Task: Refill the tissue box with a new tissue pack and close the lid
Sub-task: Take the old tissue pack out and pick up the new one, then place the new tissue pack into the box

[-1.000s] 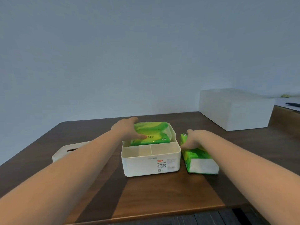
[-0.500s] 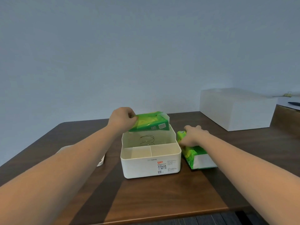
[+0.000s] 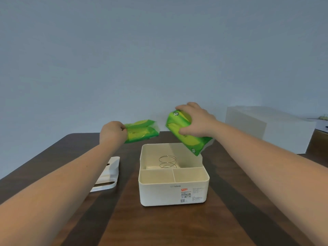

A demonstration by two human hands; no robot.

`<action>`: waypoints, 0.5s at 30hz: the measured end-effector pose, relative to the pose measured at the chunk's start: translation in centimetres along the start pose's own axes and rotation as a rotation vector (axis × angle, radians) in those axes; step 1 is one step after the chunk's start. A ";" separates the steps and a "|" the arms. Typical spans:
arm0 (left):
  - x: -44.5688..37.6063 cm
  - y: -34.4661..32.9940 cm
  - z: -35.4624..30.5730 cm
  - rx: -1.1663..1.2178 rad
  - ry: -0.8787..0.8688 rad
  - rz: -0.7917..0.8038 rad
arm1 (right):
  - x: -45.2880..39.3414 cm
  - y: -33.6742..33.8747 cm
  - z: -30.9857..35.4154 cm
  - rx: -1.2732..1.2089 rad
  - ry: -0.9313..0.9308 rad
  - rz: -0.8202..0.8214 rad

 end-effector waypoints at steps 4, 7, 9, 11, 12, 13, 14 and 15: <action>-0.8 -1.8 1.8 -0.025 0.055 0.063 | -1.1 -2.3 3.9 -0.058 0.257 0.120; -0.8 -3.5 2.2 -0.043 0.042 0.123 | -1.2 -3.9 5.3 -0.023 0.370 0.214; -0.8 -4.4 2.3 -0.050 0.023 0.142 | -1.1 -5.0 5.7 0.027 0.405 0.297; -0.8 -5.1 2.6 -0.051 0.015 0.159 | -1.0 -5.9 5.6 0.066 0.418 0.365; -0.8 -5.4 2.7 -0.055 0.011 0.170 | -1.0 -6.3 5.5 0.079 0.421 0.388; -0.8 -5.7 2.8 -0.062 0.005 0.181 | -1.1 -6.5 5.5 0.090 0.424 0.401; -0.8 -6.0 2.9 -0.069 0.000 0.191 | -1.1 -6.6 5.5 0.100 0.428 0.411; -0.7 -6.2 3.1 -0.072 -0.001 0.201 | -1.1 -6.6 5.6 0.111 0.434 0.420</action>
Point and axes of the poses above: each hand's wrist, its own x-axis away from the middle knuckle, its own y-axis out of the back of the hand, z = x × y, the point moved 6 cm from there along -x, towards the middle knuckle, and after that the axes turned 10 degrees about y, right-handed, at the moved point
